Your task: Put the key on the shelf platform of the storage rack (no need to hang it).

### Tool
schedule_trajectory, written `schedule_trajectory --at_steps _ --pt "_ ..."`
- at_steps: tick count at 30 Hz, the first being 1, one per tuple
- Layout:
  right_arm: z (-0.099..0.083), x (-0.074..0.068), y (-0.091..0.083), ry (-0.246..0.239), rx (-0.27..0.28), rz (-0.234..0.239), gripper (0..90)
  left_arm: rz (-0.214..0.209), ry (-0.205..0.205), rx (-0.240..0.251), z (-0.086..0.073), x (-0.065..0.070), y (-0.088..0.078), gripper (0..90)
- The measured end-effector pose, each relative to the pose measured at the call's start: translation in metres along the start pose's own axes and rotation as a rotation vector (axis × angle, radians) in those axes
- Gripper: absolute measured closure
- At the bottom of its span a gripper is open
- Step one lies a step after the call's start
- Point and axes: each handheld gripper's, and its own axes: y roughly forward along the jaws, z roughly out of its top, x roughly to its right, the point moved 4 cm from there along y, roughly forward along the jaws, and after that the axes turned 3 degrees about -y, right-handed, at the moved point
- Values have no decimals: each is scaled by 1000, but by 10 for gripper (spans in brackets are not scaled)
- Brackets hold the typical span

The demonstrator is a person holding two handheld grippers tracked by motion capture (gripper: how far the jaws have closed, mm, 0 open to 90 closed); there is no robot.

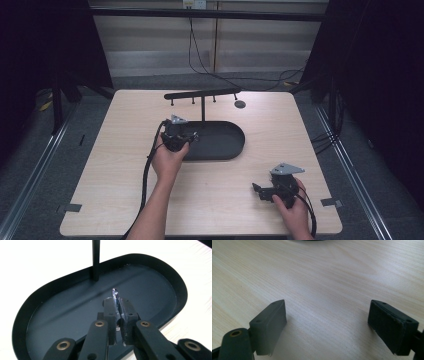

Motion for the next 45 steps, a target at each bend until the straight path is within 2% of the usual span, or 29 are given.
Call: schedule_trajectory --at_steps 14,20,21,24,26,33,45 --pt "0 0 0 0 0 0 149 22 8 -5 1 -1 15 851" --pt "0 0 0 -1 0 0 149 19 -2 0 1 2 23 850" --pt "0 0 0 -1 0 0 149 21 10 -5 1 2 24 851" --pt "0 0 0 -7 2 0 149 21 -1 -1 0 4 28 851" --pt "0 0 0 -8 2 1 149 24 12 -12 -1 3 30 850" --pt "0 0 0 -6 2 1 149 35 -4 -11 -5 4 37 850" --pt "0 0 0 -6 2 2 149 53 -1 -28 -14 3 45 849"
